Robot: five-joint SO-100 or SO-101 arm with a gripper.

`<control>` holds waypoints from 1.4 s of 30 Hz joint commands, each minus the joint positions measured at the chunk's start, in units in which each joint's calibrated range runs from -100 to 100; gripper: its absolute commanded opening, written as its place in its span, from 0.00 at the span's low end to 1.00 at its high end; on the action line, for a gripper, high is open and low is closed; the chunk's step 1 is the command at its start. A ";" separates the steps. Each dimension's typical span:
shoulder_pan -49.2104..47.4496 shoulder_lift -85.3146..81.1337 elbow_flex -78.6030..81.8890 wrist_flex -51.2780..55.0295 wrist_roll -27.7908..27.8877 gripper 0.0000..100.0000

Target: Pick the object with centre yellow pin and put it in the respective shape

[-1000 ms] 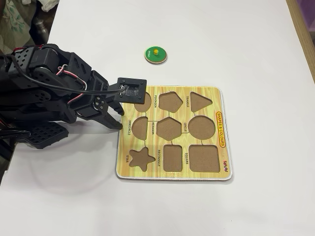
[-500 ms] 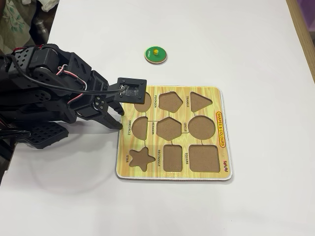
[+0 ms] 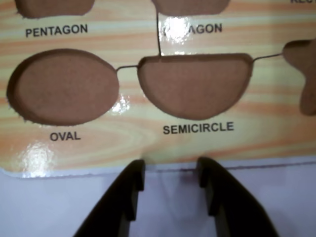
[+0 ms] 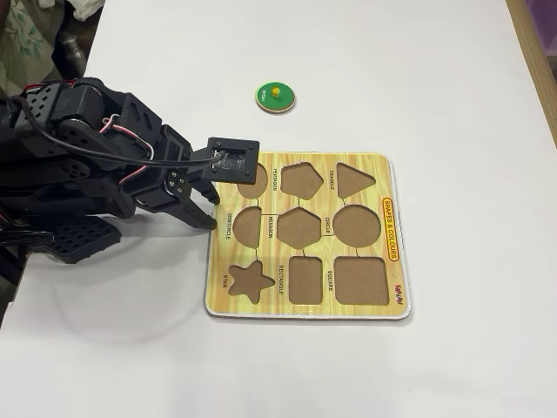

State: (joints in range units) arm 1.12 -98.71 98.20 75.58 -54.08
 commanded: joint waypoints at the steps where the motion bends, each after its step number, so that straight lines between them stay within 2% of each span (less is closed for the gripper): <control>1: 0.24 0.22 0.27 -0.04 0.11 0.13; 15: -0.73 1.89 -0.63 -0.30 0.05 0.13; 29: -0.93 40.13 -30.49 0.83 0.26 0.13; 37: -1.22 58.13 -56.38 19.84 0.26 0.13; 42: -8.06 67.75 -65.56 21.40 0.16 0.13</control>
State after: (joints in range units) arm -1.78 -37.29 41.46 96.06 -54.08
